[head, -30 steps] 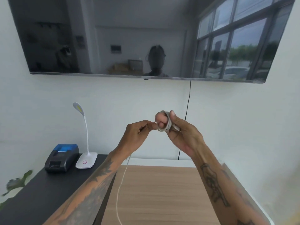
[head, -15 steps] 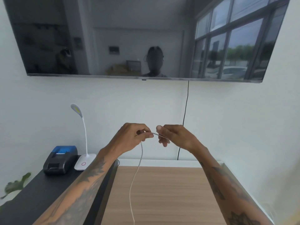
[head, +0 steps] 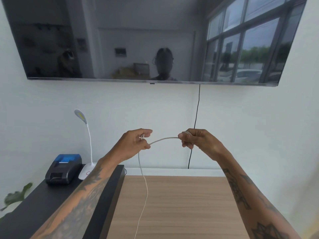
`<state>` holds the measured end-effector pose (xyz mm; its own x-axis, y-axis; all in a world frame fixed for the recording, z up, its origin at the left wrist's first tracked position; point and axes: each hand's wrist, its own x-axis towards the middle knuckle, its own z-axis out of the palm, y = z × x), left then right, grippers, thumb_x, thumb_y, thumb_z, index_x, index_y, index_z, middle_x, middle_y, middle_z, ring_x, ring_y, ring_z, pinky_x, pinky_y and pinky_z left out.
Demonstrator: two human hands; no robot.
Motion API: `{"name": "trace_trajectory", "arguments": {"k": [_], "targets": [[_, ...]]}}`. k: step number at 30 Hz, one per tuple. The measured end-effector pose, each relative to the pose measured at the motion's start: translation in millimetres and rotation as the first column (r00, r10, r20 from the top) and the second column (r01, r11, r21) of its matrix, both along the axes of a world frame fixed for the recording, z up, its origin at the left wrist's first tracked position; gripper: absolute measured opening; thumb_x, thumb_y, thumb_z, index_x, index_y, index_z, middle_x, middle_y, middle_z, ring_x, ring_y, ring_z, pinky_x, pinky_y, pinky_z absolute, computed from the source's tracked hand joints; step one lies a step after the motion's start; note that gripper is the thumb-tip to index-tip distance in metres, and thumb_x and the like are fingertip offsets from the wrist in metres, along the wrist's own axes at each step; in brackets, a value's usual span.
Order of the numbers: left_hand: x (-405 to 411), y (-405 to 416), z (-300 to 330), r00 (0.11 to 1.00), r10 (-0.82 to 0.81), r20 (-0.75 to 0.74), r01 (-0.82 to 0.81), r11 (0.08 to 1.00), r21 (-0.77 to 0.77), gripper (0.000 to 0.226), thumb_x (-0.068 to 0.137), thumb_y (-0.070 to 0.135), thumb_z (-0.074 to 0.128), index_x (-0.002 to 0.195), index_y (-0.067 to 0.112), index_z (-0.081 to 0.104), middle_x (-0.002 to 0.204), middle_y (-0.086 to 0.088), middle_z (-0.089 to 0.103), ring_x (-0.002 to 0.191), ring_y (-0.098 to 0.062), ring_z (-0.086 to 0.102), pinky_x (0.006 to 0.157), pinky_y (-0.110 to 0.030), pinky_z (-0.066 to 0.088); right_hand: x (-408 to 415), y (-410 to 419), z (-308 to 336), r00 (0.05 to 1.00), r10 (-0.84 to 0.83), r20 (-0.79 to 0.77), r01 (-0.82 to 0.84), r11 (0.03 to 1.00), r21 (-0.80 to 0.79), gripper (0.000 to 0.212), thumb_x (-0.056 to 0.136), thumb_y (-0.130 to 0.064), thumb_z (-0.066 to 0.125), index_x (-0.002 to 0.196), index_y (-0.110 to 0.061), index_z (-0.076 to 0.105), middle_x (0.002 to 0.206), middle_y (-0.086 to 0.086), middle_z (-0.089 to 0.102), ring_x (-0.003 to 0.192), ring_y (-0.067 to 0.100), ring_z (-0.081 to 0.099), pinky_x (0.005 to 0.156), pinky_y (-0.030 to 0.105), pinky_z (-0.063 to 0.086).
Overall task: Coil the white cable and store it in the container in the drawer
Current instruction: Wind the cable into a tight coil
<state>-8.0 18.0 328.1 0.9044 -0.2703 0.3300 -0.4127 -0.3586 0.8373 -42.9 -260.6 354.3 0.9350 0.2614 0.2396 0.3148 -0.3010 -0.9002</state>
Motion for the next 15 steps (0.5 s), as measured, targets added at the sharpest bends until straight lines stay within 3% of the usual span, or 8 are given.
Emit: {"name": "trace_trajectory", "arguments": {"k": [3, 6, 8, 12, 15], "targets": [[1, -3, 1, 0.998, 0.054, -0.021, -0.055, 0.998, -0.016, 0.037, 0.105, 0.011, 0.044, 0.141, 0.010, 0.053, 0.126, -0.006, 0.061, 0.084, -0.016, 0.078, 0.085, -0.031, 0.061, -1, -2, -1, 0.996, -0.073, 0.048, 0.078, 0.991, -0.113, 0.031, 0.091, -0.036, 0.070, 0.072, -0.012, 0.064, 0.057, -0.006, 0.062, 0.067, 0.015, 0.053, 0.067, 0.029, 0.038], [-3, -7, 8, 0.996, 0.088, 0.008, -0.087, 0.992, -0.091, 0.028, 0.106, 0.015, 0.044, 0.128, 0.008, 0.060, 0.122, -0.007, 0.068, 0.074, -0.021, 0.079, 0.074, -0.030, 0.063, 0, -2, -6, 0.980, -0.149, 0.135, 0.185, 0.931, -0.316, 0.038, 0.092, -0.036, 0.066, 0.076, -0.002, 0.064, 0.052, -0.010, 0.066, 0.052, 0.005, 0.045, 0.047, 0.013, 0.034], [-4, -6, 14, 0.996, 0.087, -0.009, -0.088, 0.980, -0.178, 0.023, 0.106, 0.014, 0.045, 0.116, 0.007, 0.064, 0.113, -0.010, 0.073, 0.065, -0.026, 0.077, 0.066, -0.034, 0.064, 1, -4, -9, 0.966, -0.200, 0.162, 0.246, 0.907, -0.343, 0.036, 0.092, -0.030, 0.065, 0.078, 0.004, 0.064, 0.049, -0.010, 0.066, 0.045, 0.003, 0.042, 0.040, 0.011, 0.032], [-9, 6, 24, 0.992, 0.007, -0.123, -0.046, 0.947, -0.319, 0.019, 0.102, 0.014, 0.053, 0.107, 0.003, 0.067, 0.097, -0.014, 0.080, 0.051, -0.023, 0.069, 0.054, -0.031, 0.060, 3, -16, -11, 0.927, -0.292, 0.234, 0.354, 0.886, -0.299, 0.034, 0.094, -0.019, 0.063, 0.073, 0.008, 0.060, 0.058, 0.007, 0.071, 0.042, 0.008, 0.040, 0.040, 0.015, 0.031], [-11, 12, 19, 0.982, -0.035, -0.188, -0.003, 0.981, -0.194, 0.017, 0.099, 0.018, 0.059, 0.102, 0.004, 0.070, 0.093, -0.011, 0.081, 0.047, -0.020, 0.064, 0.054, -0.030, 0.058, 8, -25, -10, 0.852, -0.322, 0.413, 0.473, 0.812, -0.343, 0.035, 0.095, -0.016, 0.062, 0.067, 0.004, 0.056, 0.061, 0.013, 0.072, 0.052, 0.016, 0.051, 0.050, 0.021, 0.036]]}}
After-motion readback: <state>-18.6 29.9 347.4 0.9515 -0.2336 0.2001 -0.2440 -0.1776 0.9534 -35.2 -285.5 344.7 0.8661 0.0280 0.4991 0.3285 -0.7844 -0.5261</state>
